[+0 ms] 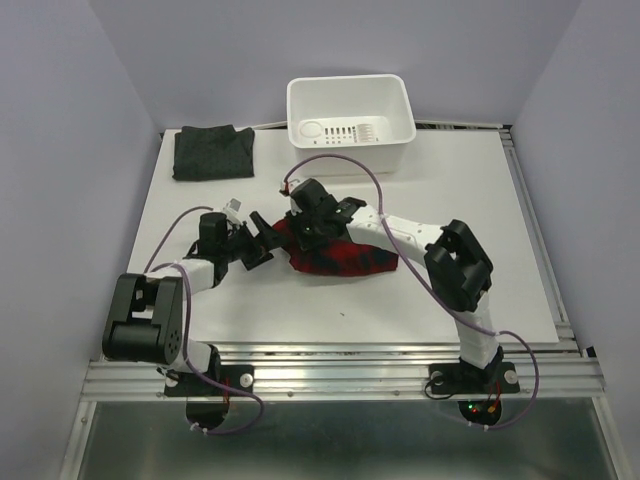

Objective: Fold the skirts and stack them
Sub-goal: Neatly place the folded skirt to the corner

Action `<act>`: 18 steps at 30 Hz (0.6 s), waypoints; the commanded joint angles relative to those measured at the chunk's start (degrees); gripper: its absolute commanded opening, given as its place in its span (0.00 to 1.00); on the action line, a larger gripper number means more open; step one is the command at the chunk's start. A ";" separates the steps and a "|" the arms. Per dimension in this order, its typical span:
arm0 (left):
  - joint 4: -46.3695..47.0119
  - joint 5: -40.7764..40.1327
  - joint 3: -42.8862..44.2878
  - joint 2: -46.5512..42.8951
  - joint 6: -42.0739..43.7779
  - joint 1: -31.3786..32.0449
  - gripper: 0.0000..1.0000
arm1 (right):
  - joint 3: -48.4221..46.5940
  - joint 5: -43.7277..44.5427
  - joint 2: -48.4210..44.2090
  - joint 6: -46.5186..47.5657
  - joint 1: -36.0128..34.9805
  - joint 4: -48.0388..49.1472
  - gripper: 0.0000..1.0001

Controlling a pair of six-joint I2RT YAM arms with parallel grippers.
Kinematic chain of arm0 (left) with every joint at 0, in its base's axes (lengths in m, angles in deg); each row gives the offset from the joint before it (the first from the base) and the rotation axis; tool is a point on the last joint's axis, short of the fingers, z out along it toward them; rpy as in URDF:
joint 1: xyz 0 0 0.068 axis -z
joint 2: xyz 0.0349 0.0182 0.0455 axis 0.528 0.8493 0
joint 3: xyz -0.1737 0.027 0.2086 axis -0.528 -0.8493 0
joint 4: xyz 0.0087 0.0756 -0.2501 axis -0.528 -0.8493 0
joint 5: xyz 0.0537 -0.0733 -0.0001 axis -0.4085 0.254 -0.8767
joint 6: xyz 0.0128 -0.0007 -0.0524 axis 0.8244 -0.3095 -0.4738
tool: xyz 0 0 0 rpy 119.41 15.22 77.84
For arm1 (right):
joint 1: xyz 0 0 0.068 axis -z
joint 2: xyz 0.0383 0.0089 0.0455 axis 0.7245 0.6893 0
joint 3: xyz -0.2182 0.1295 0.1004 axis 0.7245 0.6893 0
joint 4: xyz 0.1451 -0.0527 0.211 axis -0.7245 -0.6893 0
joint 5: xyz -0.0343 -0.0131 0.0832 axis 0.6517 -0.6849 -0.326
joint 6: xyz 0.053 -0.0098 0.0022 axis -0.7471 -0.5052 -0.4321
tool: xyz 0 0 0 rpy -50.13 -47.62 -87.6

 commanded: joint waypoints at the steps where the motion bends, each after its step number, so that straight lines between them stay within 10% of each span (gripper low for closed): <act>1: 11.50 2.28 -2.03 1.82 -6.28 1.75 0.99 | -0.47 -4.68 -1.98 -1.60 0.10 3.94 0.05; 8: 24.37 6.14 -3.96 6.57 -13.67 3.25 0.98 | 1.12 -6.62 -2.95 -2.22 0.62 4.03 0.06; 14: 32.09 8.79 -5.37 9.29 -17.37 3.25 0.98 | 2.26 -11.44 -3.65 -2.57 1.16 5.08 0.61; 18: 34.99 10.01 -4.76 12.71 -19.47 3.16 0.92 | 2.88 -15.66 -4.62 -3.70 2.47 5.79 0.68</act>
